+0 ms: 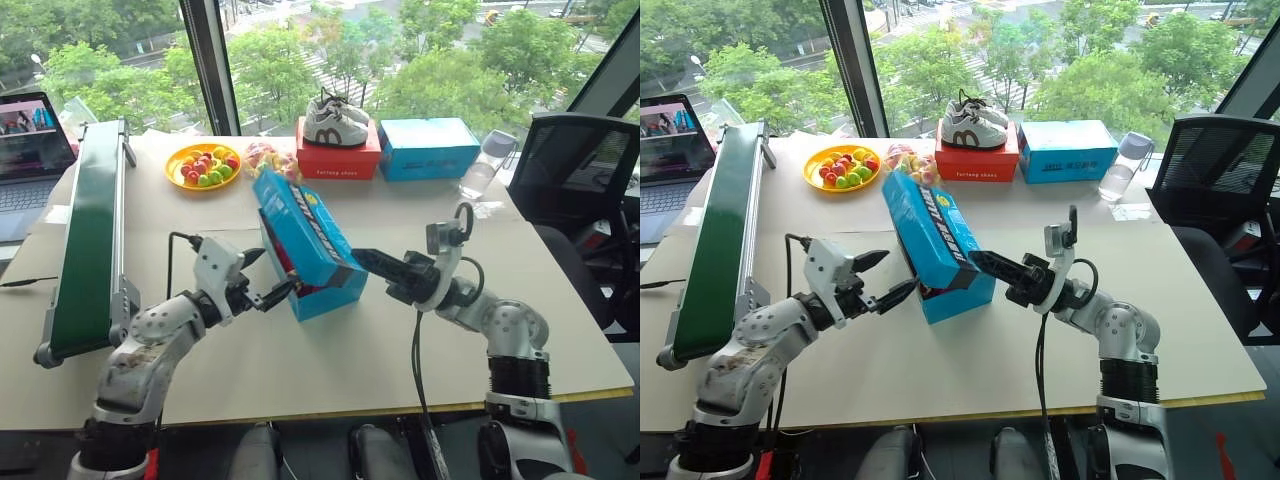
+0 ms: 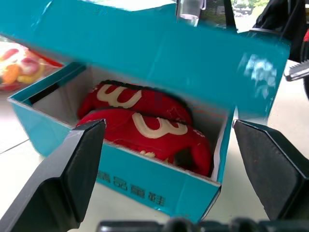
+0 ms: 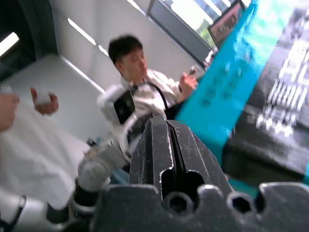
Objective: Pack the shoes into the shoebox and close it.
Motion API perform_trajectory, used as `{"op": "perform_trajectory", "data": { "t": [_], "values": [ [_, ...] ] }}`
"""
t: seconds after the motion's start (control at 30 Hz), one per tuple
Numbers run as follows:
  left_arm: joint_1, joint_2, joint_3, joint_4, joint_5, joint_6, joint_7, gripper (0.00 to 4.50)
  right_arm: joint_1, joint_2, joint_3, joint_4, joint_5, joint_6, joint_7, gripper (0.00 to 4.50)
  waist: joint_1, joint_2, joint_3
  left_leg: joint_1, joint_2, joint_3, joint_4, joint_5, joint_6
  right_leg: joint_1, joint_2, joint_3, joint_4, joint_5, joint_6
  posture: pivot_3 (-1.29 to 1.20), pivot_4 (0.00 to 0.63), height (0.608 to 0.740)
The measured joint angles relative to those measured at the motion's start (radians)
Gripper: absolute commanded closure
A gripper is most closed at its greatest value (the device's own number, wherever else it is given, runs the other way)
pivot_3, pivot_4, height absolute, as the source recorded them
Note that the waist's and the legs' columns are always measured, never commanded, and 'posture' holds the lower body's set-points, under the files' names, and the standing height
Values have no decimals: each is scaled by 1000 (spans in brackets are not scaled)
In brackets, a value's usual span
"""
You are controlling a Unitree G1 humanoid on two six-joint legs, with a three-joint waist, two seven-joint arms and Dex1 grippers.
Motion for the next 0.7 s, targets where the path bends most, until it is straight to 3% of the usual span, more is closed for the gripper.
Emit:
{"op": "perform_trajectory", "data": {
  "t": [0.2, 0.33, 0.5, 0.7],
  "values": [
    [19, 76, 78, -64, -67, 76, -7, 0, -123, 61, 137, 52, -161, -104, -97, 4406, 0, 1, 0, 2, 0, 0, 0, -3, -5, -1, 0, 0, 2, -2, -3, 0, 150, 740],
    [30, 89, 95, -66, -82, 84, -4, 0, -286, 169, 143, 241, -224, -174, -198, 4406, 4, 1, 0, 2, 0, 0, 0, -2, -4, 0, 1, -1, 2, 3, -2, 0, 150, 740],
    [38, 87, 91, -70, -86, 95, 13, 0, -385, 221, 164, 456, -316, -270, -233, 4406, 13, 1, 0, -2, 0, 2, 1, 1, 1, 0, 0, -1, 1, 1, 0, 0, 150, 740],
    [38, 72, 73, -87, -95, 95, 33, 0, -457, 264, 314, 710, -539, -485, -248, 4406, 7, -1, -1, 3, 1, 2, 0, 1, 1, 3, 0, -1, 2, 1, -1, 0, 150, 740]
  ]
}}
